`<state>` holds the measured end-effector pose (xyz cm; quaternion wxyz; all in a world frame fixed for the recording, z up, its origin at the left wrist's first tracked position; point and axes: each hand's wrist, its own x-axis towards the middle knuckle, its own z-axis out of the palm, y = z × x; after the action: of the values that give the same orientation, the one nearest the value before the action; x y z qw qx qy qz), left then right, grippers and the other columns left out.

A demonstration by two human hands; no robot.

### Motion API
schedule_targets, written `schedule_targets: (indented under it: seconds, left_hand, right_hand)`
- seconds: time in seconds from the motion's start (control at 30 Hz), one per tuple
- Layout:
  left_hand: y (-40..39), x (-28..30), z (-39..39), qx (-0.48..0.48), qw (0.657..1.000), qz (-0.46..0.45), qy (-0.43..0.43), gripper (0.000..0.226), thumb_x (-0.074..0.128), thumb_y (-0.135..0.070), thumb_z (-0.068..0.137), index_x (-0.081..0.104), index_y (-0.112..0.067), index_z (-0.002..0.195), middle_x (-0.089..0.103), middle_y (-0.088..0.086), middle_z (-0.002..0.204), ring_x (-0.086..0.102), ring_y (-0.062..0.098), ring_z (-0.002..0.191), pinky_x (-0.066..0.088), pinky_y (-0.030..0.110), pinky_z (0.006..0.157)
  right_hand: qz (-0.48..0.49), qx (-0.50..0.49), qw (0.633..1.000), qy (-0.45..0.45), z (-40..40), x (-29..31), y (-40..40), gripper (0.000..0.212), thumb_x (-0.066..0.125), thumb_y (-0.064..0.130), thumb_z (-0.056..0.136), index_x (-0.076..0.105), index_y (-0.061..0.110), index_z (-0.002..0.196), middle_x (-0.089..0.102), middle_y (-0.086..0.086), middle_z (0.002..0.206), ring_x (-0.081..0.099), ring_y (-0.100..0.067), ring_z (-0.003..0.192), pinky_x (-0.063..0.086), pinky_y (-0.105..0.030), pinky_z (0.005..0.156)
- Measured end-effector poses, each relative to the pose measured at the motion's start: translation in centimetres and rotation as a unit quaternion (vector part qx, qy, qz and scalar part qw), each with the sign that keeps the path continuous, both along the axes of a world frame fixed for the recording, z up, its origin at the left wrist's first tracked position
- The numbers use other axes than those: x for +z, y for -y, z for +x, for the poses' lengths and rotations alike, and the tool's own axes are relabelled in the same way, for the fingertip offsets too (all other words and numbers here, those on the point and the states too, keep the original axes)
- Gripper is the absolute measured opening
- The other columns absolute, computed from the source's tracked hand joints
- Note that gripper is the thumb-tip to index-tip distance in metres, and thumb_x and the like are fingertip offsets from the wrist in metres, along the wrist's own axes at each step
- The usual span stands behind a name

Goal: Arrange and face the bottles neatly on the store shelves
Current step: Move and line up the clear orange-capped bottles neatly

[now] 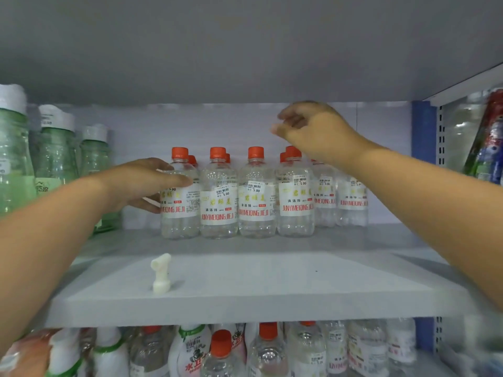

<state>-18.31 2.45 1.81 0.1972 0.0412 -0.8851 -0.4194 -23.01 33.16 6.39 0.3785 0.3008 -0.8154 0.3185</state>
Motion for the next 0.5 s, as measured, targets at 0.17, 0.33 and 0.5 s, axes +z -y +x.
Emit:
schedule_targets:
  seconds: [0.17,0.33,0.5]
  left_hand:
    - [0.1,-0.2,-0.4,-0.013,0.999,0.016,-0.034,0.078,0.081,-0.046,0.081,0.044,-0.025,0.146,0.070,0.000,0.116,0.071,0.019,0.101,0.063,0.042,0.082]
    - [0.6,-0.2,-1.0,-0.008,0.999,0.012,-0.035,0.066,0.081,-0.041,0.084,0.049,-0.027,0.141,0.071,0.000,0.111,0.071,0.018,0.100,0.064,0.042,0.079]
    - [0.4,-0.3,-1.4,-0.005,0.999,0.007,-0.045,0.063,0.079,-0.039,0.085,0.049,-0.026,0.139,0.067,-0.004,0.108,0.070,0.016,0.098,0.063,0.041,0.081]
  right_hand:
    - [0.231,-0.095,0.963,0.103,-0.6,1.9,5.1,0.049,0.058,0.062,0.095,0.072,0.019,0.114,0.069,0.006,0.114,0.065,-0.017,0.101,0.048,-0.031,0.081]
    - [0.212,-0.098,0.968,0.096,-2.2,1.6,5.7,0.037,0.067,0.049,0.095,0.075,0.020,0.116,0.072,0.004,0.113,0.065,-0.018,0.101,0.047,-0.030,0.081]
    - [0.213,-0.090,0.969,0.088,-2.3,1.1,5.6,0.040,0.065,0.050,0.095,0.072,0.022,0.123,0.070,0.006,0.120,0.064,-0.018,0.110,0.046,-0.029,0.085]
